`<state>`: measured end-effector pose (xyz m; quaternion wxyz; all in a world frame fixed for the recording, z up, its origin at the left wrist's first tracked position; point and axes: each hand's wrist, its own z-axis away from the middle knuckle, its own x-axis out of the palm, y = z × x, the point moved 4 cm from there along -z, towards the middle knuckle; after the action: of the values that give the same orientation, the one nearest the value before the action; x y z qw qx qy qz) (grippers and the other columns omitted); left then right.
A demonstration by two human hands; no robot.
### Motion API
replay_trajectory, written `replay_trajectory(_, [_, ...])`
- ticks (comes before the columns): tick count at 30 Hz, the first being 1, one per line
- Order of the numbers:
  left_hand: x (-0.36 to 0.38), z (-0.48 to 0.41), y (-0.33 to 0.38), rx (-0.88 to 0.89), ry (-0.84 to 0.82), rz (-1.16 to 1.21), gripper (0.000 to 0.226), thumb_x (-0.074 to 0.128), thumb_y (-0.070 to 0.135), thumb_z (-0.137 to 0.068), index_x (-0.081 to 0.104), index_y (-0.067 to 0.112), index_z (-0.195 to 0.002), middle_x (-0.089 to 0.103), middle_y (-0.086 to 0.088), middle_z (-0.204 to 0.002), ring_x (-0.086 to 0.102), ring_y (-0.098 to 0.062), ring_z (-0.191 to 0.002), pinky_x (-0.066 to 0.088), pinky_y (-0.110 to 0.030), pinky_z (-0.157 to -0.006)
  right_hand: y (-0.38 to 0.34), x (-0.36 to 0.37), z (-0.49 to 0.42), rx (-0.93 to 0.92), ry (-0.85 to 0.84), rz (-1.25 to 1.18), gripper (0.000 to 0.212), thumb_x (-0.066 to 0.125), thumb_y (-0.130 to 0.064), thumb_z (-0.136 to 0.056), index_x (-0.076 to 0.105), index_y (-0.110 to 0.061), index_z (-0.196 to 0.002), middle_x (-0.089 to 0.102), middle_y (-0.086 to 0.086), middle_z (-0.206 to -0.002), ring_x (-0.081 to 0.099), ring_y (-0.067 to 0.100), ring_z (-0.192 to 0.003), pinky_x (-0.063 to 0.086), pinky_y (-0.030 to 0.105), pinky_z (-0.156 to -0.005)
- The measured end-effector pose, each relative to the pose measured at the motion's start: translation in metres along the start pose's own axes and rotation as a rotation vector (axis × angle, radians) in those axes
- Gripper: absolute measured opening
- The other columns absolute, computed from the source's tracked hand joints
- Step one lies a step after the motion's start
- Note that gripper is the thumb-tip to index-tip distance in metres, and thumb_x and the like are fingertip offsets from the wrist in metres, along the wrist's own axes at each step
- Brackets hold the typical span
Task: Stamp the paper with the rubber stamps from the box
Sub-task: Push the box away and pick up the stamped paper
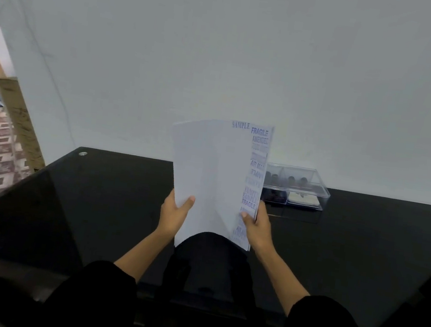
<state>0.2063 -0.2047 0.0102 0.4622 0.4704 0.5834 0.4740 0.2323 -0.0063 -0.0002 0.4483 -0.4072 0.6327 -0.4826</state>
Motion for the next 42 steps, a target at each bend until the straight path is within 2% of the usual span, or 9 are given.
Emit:
replay_trajectory(3, [0.002, 0.001, -0.017, -0.070, -0.008, -0.024, 0.035, 0.057, 0.015, -0.091, 0.053, 0.005, -0.125, 0.061, -0.014, -0.122, 0.058, -0.028, -0.113, 0.048, -0.034, -0.090, 0.013, 0.002, 0.002, 0.028, -0.018, 0.089, 0.044, 0.035, 0.004, -0.097, 0.036, -0.009, -0.138, 0.049, 0.011, -0.137, 0.046, 0.027, -0.127, 0.038, 0.036, -0.105])
replay_trajectory(11, [0.004, -0.013, -0.012, -0.037, 0.016, -0.037, 0.039, 0.061, 0.019, -0.088, 0.055, 0.002, -0.122, 0.062, -0.013, -0.119, 0.060, -0.026, -0.109, 0.050, -0.038, -0.092, 0.013, 0.003, -0.007, 0.001, 0.042, 0.093, 0.043, 0.032, 0.006, -0.097, 0.035, -0.007, -0.138, 0.048, 0.012, -0.137, 0.045, 0.027, -0.127, 0.038, 0.037, -0.107])
replay_trajectory(15, [0.008, -0.003, -0.038, -0.107, 0.020, -0.088, 0.038, 0.058, 0.016, -0.091, 0.052, 0.000, -0.124, 0.060, -0.015, -0.122, 0.056, -0.029, -0.115, 0.046, -0.032, -0.091, 0.033, 0.010, -0.001, 0.073, 0.012, 0.136, 0.040, 0.034, 0.002, -0.098, 0.036, -0.005, -0.137, 0.048, 0.013, -0.138, 0.046, 0.028, -0.127, 0.039, 0.032, -0.103])
replay_trajectory(20, [0.006, -0.010, -0.029, -0.004, 0.130, -0.139, 0.037, 0.056, 0.010, -0.091, 0.049, -0.002, -0.126, 0.059, -0.017, -0.121, 0.055, -0.027, -0.113, 0.041, -0.025, -0.088, 0.032, 0.004, -0.013, 0.090, 0.076, 0.162, 0.035, 0.038, 0.003, -0.096, 0.044, -0.003, -0.130, 0.055, 0.013, -0.130, 0.053, 0.026, -0.117, 0.043, 0.023, -0.087])
replay_trajectory(23, [0.003, -0.031, -0.018, 0.009, 0.186, -0.168, 0.037, 0.059, 0.010, -0.089, 0.045, -0.002, -0.121, 0.058, -0.020, -0.119, 0.056, -0.029, -0.107, 0.043, -0.028, -0.083, 0.025, 0.003, -0.029, 0.074, 0.067, 0.180, 0.033, 0.042, 0.003, -0.095, 0.047, -0.003, -0.127, 0.058, 0.011, -0.126, 0.056, 0.025, -0.116, 0.042, 0.022, -0.085])
replay_trajectory(27, [0.001, -0.062, -0.016, 0.006, 0.200, -0.235, 0.039, 0.057, 0.008, -0.090, 0.041, 0.001, -0.125, 0.056, -0.021, -0.122, 0.056, -0.034, -0.110, 0.044, -0.033, -0.086, 0.019, 0.012, -0.054, 0.090, 0.039, 0.201, 0.034, 0.042, 0.003, -0.095, 0.046, -0.004, -0.128, 0.057, 0.011, -0.127, 0.055, 0.025, -0.116, 0.042, 0.022, -0.084])
replay_trajectory(31, [0.002, -0.087, -0.032, 0.003, 0.164, -0.321, 0.032, 0.053, 0.006, -0.091, 0.045, 0.000, -0.122, 0.058, -0.020, -0.120, 0.056, -0.032, -0.108, 0.042, -0.029, -0.084, 0.030, 0.021, -0.077, 0.161, 0.005, 0.209, 0.033, 0.044, 0.000, -0.096, 0.045, -0.005, -0.128, 0.057, 0.013, -0.128, 0.056, 0.025, -0.113, 0.045, 0.024, -0.083])
replay_trajectory(37, [0.014, -0.114, -0.069, -0.062, 0.077, -0.427, 0.027, 0.051, 0.006, -0.092, 0.048, -0.001, -0.118, 0.057, -0.019, -0.120, 0.055, -0.031, -0.109, 0.042, -0.032, -0.086, 0.064, 0.028, -0.095, 0.238, 0.003, 0.262, 0.035, 0.043, 0.000, -0.095, 0.046, -0.005, -0.130, 0.056, 0.014, -0.129, 0.056, 0.025, -0.115, 0.046, 0.027, -0.088])
replay_trajectory(42, [0.026, -0.123, -0.083, -0.060, 0.002, -0.541, 0.032, 0.052, 0.009, -0.093, 0.045, 0.001, -0.122, 0.058, -0.018, -0.121, 0.056, -0.031, -0.109, 0.043, -0.033, -0.085, 0.077, 0.025, -0.098, 0.232, 0.046, 0.333, 0.034, 0.042, 0.001, -0.095, 0.049, -0.004, -0.128, 0.057, 0.013, -0.128, 0.056, 0.025, -0.115, 0.043, 0.021, -0.083])
